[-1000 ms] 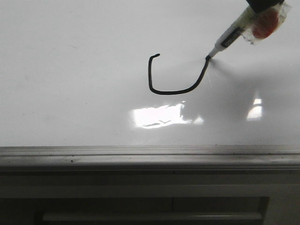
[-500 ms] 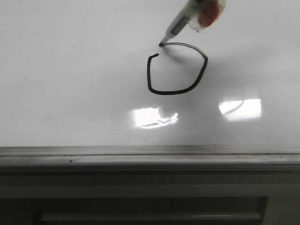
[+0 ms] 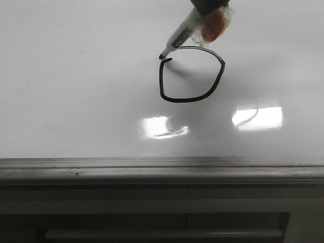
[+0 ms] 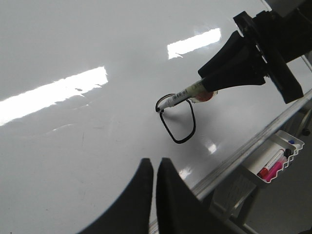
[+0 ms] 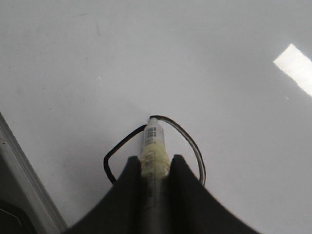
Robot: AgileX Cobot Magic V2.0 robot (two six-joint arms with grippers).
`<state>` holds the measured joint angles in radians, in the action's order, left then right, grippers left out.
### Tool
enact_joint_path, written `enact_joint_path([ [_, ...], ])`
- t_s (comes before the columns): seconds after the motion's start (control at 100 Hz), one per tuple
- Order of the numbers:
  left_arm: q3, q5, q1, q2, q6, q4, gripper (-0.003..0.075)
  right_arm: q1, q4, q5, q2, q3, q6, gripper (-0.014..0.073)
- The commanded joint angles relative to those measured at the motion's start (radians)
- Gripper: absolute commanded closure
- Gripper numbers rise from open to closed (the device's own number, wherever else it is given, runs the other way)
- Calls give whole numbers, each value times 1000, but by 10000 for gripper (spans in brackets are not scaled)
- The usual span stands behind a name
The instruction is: Write number 0 on whiteboard
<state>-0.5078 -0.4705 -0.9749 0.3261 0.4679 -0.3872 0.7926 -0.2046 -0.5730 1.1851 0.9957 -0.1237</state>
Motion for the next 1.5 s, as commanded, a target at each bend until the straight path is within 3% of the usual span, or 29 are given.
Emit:
enact_joint_path([
  [0.0, -25, 81, -4, 7, 8, 2, 740, 1, -12, -108, 9, 5, 10, 642],
  [0.23, -25, 81, -4, 7, 8, 14, 740, 15, -22, -75, -33, 19, 10, 642],
  [0.41, -37, 115, -4, 7, 5, 0, 720, 45, -22, -69, -108, 176, 10, 642],
  [0.48, -76, 109, -6, 20, -54, 7, 636, 88, -22, -69, -133, 252, 0, 642],
  [0.64, -239, 21, -6, 127, -242, 54, 332, 206, -22, -74, -149, 340, -18, 642],
  [0.7, -303, -50, -6, 181, -351, 134, 288, 248, -22, -104, -139, 340, -18, 642],
  [0.85, -446, -247, -6, 338, -762, 400, 302, 310, -13, -210, -80, 340, -23, 642],
  [0.94, -490, -320, -6, 411, -869, 502, 302, 328, 26, -213, -56, 340, -53, 642],
  [1.4, -519, -323, -6, 524, -876, 571, 302, 520, 65, -182, -48, 340, -105, 642],
  [1.49, -519, -317, -6, 531, -876, 586, 332, 535, 65, -182, -48, 340, -105, 642],
])
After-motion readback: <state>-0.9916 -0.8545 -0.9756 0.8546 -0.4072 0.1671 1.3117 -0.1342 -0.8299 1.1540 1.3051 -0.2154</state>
